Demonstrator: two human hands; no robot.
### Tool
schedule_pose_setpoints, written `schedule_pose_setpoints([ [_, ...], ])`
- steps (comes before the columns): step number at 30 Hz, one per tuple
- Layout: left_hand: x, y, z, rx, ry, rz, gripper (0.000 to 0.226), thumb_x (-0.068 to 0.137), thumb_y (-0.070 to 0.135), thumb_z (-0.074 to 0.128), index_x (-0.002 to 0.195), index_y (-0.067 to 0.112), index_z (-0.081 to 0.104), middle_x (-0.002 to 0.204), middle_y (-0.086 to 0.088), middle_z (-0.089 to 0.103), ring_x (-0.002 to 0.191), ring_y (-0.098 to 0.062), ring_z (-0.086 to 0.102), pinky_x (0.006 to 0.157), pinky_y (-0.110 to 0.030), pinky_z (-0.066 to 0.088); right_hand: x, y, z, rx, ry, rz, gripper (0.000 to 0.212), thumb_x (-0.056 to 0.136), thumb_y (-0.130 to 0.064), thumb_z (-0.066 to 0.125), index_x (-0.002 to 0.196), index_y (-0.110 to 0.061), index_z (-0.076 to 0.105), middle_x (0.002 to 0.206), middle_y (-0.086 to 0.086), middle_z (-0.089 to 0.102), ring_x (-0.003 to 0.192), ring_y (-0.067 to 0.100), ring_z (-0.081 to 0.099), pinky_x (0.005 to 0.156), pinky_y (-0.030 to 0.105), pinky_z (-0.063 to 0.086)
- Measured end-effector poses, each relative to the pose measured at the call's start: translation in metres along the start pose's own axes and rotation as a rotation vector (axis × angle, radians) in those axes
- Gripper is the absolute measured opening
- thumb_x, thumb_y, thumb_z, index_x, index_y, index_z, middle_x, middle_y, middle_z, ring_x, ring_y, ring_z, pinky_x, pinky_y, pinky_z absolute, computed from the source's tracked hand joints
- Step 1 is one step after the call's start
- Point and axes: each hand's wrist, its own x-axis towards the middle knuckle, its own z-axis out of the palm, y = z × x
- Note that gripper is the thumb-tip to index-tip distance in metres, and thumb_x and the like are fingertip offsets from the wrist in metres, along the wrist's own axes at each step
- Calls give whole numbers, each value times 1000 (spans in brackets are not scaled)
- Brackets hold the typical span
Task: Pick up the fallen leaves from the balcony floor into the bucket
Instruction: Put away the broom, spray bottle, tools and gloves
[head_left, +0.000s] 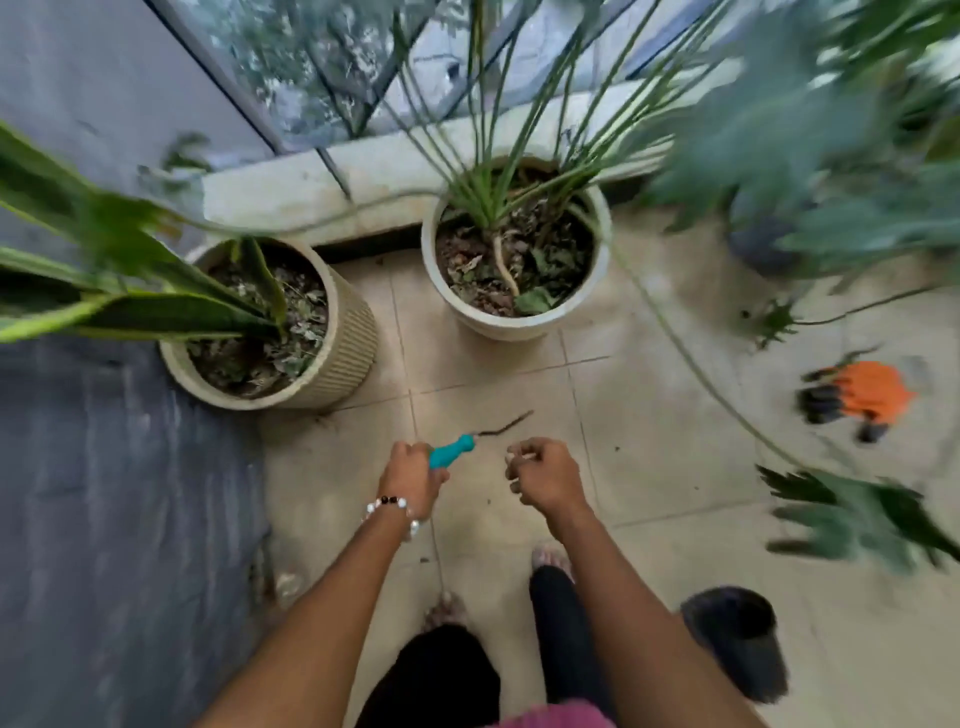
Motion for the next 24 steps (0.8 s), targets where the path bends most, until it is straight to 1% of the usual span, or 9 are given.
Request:
schedule_pose_setpoints([
  [2,-65,23,-17,-77,-33,55,31,93,22,62,116,1,62,105,-16,58,92,-29,56,74,-26,35,-55,0,-19,42,19,74,4,85,-23,63,83,-21,66,92,11,74,79,22,63,82,39,54],
  [3,-96,35,-25,-120,-45,76,27,92,20,64,107,-2,64,92,-14,59,84,-28,56,70,-29,35,-84,-2,-29,65,19,103,7,86,-24,62,81,-21,65,92,11,74,77,21,62,81,39,54],
  [6,-184,77,-47,-239,-83,126,37,85,34,66,96,-1,64,76,-12,60,80,-36,62,67,-36,43,-178,-13,-68,199,41,146,22,87,-29,61,78,-10,68,79,11,71,69,22,61,65,38,52],
  [8,-234,105,-55,-278,-132,176,45,75,44,60,95,4,66,72,-6,60,77,-38,63,68,-41,49,-237,-22,-98,341,44,149,25,89,-30,59,82,-8,69,73,8,67,63,20,59,55,31,46],
  [11,-301,153,-67,-296,-161,235,36,77,35,74,98,8,65,79,-5,65,68,-23,59,68,-43,54,-308,-28,-148,576,86,100,18,91,-26,59,87,-11,68,80,10,70,68,18,61,57,27,44],
  [15,-376,228,-69,-251,-232,370,36,74,18,84,99,12,58,93,-11,68,66,-13,54,61,-26,46,-366,-15,-222,780,247,56,17,88,-14,67,72,-9,62,73,12,66,65,20,61,62,34,51],
  [18,-428,287,-59,-191,-369,490,28,77,12,80,92,19,58,83,2,67,69,-8,58,59,-14,45,-390,17,-282,908,333,101,10,83,-10,70,82,-2,65,82,18,68,69,24,66,60,33,55],
  [21,-473,349,-27,-146,-513,482,11,91,23,67,97,16,62,86,3,69,74,-8,62,58,-21,46,-413,70,-355,966,396,131,19,77,-14,72,90,-1,66,88,20,69,74,28,68,60,33,57],
  [24,-501,413,23,-157,-465,431,22,96,33,58,101,12,62,100,-4,65,77,-13,58,61,-26,46,-438,122,-435,958,429,119,25,72,-18,73,89,-1,65,89,20,70,78,31,70,70,43,60],
])
